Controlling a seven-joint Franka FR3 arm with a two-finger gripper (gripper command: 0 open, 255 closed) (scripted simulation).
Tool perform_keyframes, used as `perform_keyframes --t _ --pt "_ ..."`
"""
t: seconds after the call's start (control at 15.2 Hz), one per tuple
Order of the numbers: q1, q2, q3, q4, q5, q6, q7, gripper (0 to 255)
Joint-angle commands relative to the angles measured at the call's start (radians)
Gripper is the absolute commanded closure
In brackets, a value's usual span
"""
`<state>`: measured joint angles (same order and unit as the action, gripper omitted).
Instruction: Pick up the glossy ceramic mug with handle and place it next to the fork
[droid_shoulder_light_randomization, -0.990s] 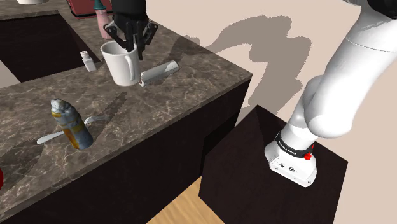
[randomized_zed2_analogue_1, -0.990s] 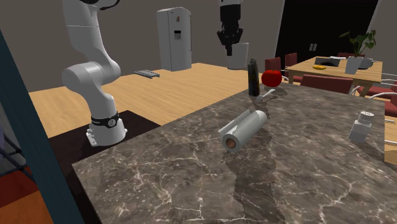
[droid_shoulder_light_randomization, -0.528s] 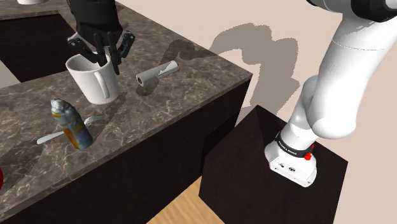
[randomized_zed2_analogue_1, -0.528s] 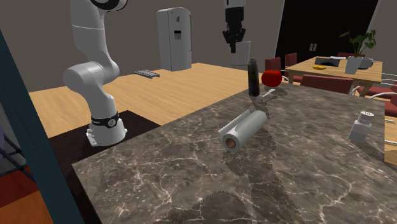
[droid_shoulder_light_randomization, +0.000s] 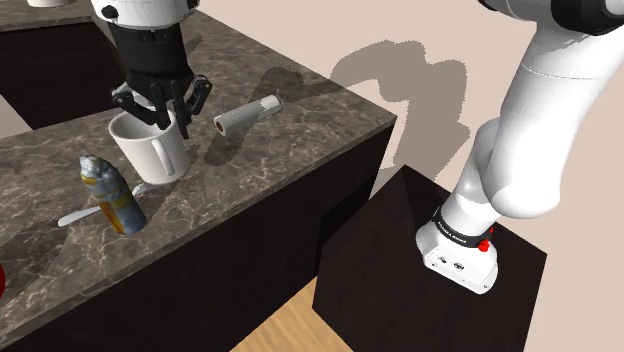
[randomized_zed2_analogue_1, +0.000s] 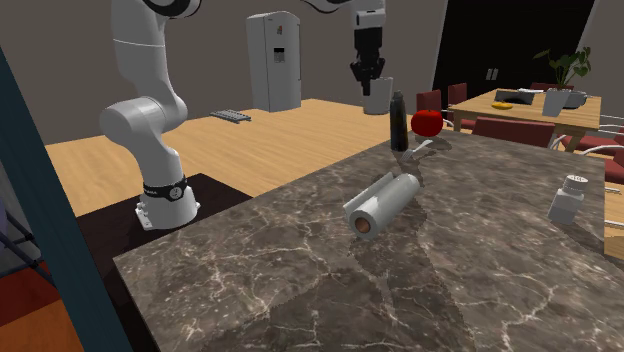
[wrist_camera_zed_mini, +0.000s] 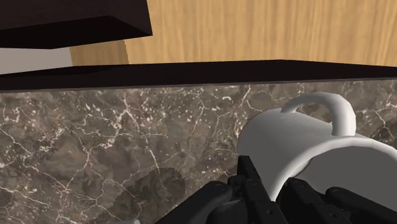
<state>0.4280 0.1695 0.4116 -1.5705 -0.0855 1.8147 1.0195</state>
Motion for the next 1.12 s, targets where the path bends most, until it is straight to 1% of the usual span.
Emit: perform_keyframes --t 0.0,1.06 --pt "-0.001 0.000 0.000 -0.027 -0.001 0.029 0.002 255" --pt "-0.003 0.023 -0.006 -0.215 -0.016 0.237 0.015 255"
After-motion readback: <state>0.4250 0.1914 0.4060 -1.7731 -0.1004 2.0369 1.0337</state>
